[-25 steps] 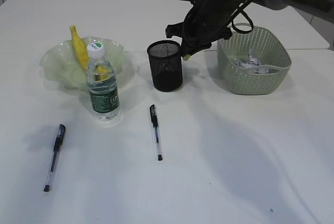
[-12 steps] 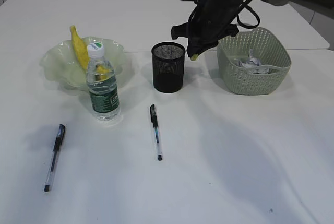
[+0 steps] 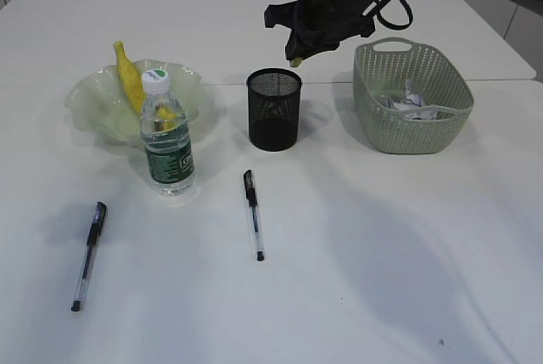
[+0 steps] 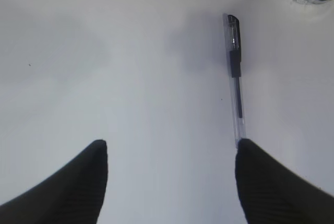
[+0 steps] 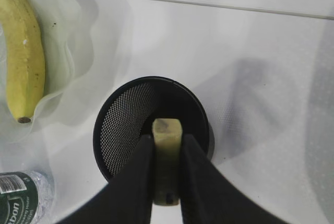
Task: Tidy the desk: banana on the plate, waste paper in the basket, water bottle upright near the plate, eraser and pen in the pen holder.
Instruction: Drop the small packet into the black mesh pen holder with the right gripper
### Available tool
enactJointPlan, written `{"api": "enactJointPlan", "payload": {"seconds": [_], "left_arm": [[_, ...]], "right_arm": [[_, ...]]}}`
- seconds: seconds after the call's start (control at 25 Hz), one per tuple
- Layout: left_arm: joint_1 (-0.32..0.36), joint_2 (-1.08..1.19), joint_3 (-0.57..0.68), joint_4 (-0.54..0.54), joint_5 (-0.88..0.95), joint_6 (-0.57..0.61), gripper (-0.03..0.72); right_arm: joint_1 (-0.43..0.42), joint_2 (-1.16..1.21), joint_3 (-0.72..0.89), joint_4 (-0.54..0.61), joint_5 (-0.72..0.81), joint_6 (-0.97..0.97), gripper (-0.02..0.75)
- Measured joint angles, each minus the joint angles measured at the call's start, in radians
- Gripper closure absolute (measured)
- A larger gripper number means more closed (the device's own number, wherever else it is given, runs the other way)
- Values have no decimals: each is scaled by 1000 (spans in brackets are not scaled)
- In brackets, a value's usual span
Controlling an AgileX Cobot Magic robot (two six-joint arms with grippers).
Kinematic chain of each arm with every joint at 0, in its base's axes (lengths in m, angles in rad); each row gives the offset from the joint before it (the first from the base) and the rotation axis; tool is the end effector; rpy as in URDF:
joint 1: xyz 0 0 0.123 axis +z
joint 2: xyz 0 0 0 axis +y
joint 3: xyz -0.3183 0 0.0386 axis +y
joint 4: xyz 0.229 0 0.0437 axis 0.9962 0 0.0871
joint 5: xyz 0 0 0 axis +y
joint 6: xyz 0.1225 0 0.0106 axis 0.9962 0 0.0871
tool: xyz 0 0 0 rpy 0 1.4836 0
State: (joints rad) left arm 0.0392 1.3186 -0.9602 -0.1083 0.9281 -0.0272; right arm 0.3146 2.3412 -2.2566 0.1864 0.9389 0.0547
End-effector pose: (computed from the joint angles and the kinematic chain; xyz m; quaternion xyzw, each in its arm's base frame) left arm 0.2327 -0.0015 0.2874 -0.0564 0.9800 -0.0475 0.1847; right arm 0.5212 0.1889 0.2514 -0.0940 0.9417 0.1440 0.2891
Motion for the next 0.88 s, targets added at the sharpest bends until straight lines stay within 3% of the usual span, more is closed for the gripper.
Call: {"api": "enactJointPlan", "payload": {"seconds": [0.32,0.68,0.88], "left_arm": [[0,0,0,0,0,0,151],[0,0,0,0,0,0,153],[0,0,0,0,0,0,162]], "right_arm": [[0,34,0,61,-24,-6,631],[0,36,0,100,-43,-28,404],[0,36,0,102,-6,-29,380]]}}
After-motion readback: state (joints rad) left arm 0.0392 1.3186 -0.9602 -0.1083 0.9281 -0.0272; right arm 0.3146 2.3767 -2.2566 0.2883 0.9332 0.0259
